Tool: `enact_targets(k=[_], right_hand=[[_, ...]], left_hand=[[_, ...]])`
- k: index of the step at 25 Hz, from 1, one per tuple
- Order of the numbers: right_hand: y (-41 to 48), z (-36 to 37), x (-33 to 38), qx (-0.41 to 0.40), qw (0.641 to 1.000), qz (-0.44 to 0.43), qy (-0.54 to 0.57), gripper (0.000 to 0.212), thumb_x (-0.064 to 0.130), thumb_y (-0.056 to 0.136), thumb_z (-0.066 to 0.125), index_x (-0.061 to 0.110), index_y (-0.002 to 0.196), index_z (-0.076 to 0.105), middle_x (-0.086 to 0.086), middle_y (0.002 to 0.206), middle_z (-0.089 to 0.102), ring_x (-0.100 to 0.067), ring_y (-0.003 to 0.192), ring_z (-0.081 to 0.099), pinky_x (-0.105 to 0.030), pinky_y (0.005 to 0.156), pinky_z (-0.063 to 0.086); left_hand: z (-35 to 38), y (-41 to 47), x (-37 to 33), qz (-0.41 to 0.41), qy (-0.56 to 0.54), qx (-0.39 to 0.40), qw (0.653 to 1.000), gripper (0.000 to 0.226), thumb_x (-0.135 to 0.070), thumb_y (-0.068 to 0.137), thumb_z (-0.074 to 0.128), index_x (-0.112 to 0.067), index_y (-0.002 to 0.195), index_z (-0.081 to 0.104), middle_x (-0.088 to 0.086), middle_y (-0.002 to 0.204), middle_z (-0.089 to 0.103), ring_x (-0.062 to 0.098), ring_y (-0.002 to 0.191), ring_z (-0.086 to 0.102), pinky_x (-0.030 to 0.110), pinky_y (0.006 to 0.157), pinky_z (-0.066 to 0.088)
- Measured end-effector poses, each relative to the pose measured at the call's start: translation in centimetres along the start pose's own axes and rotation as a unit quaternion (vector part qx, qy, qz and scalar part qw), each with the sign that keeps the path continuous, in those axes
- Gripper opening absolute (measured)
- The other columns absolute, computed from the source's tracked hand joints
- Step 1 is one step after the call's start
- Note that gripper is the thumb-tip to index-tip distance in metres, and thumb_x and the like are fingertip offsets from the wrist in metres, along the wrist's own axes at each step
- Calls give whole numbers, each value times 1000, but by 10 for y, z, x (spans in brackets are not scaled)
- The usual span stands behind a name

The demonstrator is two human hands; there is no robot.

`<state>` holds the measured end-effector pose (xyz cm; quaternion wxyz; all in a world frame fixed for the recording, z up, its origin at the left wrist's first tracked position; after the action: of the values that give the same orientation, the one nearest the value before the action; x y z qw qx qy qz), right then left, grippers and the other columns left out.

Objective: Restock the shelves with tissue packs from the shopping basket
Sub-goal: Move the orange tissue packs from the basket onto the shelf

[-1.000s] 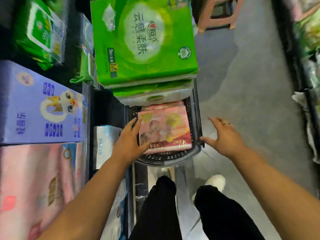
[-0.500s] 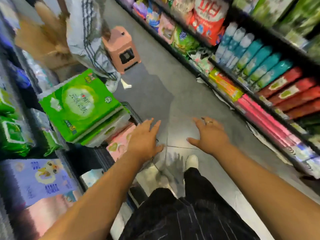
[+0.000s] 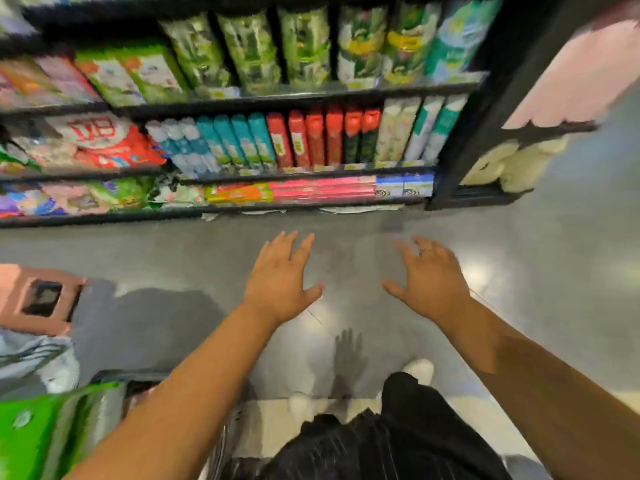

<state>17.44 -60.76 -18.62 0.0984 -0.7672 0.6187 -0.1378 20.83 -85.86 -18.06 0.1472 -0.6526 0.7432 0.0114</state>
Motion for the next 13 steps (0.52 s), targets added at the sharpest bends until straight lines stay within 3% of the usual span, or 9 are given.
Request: enact_targets(k=[5, 9, 13], right_hand=[[-42, -12, -177, -41, 988, 145, 41, 80, 68, 88, 41, 29, 152, 17, -11, 156, 23, -32, 139, 27, -45, 115, 21], [-79, -18, -313, -88, 965, 239, 62, 80, 68, 85, 47, 26, 151, 26, -14, 153, 31, -34, 137, 33, -48, 113, 26], [-124, -18, -433, -80, 930, 345, 102, 81, 69, 87, 42, 28, 152, 18, -12, 155, 26, -33, 139, 28, -47, 114, 23]], left_hand=[[23, 107, -188, 170, 39, 34, 984, 88, -60, 82, 51, -19, 153, 19, 17, 158, 20, 34, 147, 15, 46, 120, 10], [47, 172, -344, 279, 77, 40, 956, 85, -58, 87, 54, -20, 154, 16, 15, 159, 18, 31, 147, 14, 43, 120, 10], [66, 211, -494, 368, 95, 64, 923, 86, -58, 88, 52, -23, 154, 10, 11, 160, 12, 28, 148, 9, 41, 120, 5]])
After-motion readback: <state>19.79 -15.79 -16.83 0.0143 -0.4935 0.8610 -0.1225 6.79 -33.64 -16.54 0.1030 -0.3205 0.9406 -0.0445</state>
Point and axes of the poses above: each hand's wrist, its own y-axis towards the middle knuckle, its own z-axis out of the palm, x = y × z, the point moved 1 cm from there along y, towards the middle knuckle
